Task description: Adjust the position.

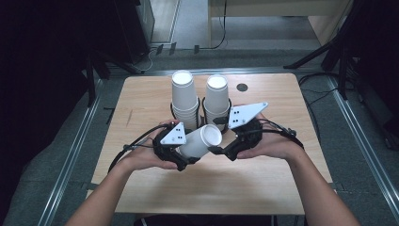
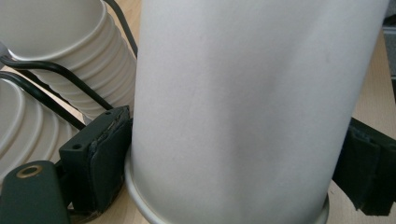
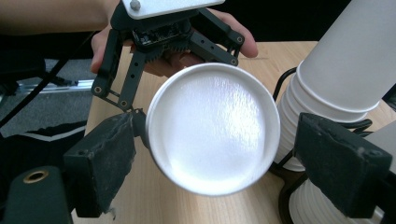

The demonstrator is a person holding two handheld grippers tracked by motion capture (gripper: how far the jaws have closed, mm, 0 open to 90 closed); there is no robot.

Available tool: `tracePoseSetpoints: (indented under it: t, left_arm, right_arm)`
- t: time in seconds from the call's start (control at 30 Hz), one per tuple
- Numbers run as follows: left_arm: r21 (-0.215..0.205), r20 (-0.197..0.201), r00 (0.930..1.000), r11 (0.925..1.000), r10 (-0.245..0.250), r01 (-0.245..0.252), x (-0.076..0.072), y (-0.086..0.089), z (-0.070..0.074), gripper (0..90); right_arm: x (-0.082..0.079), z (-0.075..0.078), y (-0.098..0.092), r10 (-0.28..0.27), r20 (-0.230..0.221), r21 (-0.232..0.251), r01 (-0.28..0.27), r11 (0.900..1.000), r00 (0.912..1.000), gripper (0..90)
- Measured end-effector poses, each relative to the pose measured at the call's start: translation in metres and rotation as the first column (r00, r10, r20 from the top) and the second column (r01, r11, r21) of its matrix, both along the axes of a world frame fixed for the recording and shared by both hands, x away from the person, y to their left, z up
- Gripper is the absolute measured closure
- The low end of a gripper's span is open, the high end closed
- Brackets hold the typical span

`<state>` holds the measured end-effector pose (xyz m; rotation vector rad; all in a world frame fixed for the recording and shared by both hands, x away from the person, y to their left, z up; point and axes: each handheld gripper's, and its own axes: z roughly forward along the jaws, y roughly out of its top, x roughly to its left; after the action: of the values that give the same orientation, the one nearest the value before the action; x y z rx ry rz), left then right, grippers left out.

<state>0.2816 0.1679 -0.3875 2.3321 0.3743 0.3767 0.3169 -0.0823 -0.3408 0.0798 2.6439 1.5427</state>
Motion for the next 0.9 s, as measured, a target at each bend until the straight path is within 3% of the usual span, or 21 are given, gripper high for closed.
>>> tracePoseSetpoints:
  t: [0.33, 0.73, 0.9]
  left_arm:
    - [0.039, 0.006, 0.9999, 0.9992, -0.012, 0.011, -0.002, -0.003, 0.000, 8.9]
    - [0.085, 0.017, 0.9996, 0.9962, -0.024, 0.022, -0.003, -0.007, -0.001, 8.9]
    - [0.084, 0.019, 0.9995, 0.9961, -0.027, 0.025, -0.003, -0.007, -0.001, 8.9]
  right_arm:
    - [-0.003, -0.009, 0.011, 0.009, 0.005, -0.077, -0.008, 0.997, 0.9999, 18.3]
    - [-0.004, -0.018, 0.021, 0.025, 0.001, -0.119, -0.024, 0.993, 0.9997, 22.5]
    - [-0.004, -0.019, 0.021, 0.018, -0.005, -0.121, -0.019, 0.992, 0.9998, 20.5]
